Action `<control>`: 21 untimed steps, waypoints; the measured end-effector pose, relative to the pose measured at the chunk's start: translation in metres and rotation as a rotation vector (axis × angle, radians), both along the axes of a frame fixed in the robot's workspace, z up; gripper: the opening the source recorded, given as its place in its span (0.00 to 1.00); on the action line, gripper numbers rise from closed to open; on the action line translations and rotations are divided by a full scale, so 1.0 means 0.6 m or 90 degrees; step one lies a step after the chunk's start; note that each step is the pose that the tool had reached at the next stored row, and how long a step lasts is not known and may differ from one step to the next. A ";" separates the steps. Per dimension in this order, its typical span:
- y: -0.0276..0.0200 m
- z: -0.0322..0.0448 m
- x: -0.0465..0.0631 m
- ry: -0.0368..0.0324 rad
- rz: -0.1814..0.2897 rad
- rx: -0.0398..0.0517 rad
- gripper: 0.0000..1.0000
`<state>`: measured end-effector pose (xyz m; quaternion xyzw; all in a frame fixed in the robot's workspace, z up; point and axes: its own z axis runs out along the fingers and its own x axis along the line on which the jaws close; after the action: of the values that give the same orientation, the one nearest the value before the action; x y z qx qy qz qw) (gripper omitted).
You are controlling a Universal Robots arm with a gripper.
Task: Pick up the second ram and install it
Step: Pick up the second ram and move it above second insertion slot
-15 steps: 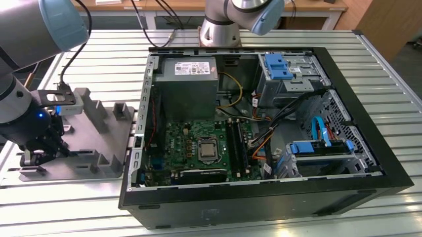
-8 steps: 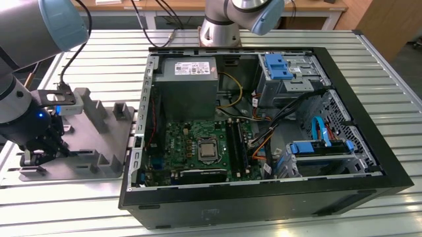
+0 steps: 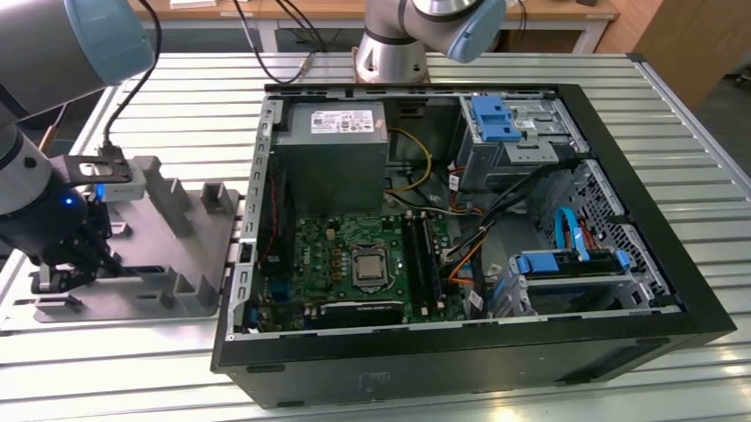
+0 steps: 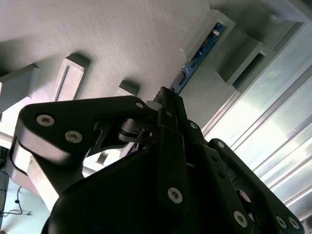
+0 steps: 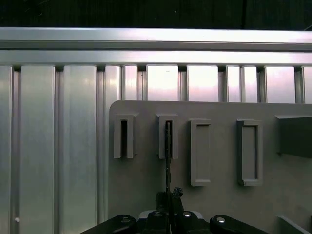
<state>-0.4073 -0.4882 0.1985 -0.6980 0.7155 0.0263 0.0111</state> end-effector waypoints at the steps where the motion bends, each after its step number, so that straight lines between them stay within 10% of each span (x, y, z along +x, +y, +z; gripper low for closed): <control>1: 0.0000 0.001 0.000 0.0000 0.000 0.0001 0.14; 21: -0.0001 0.021 0.000 0.0000 0.000 0.0004 0.14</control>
<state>-0.4073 -0.4883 0.2109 -0.6981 0.7155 0.0265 0.0113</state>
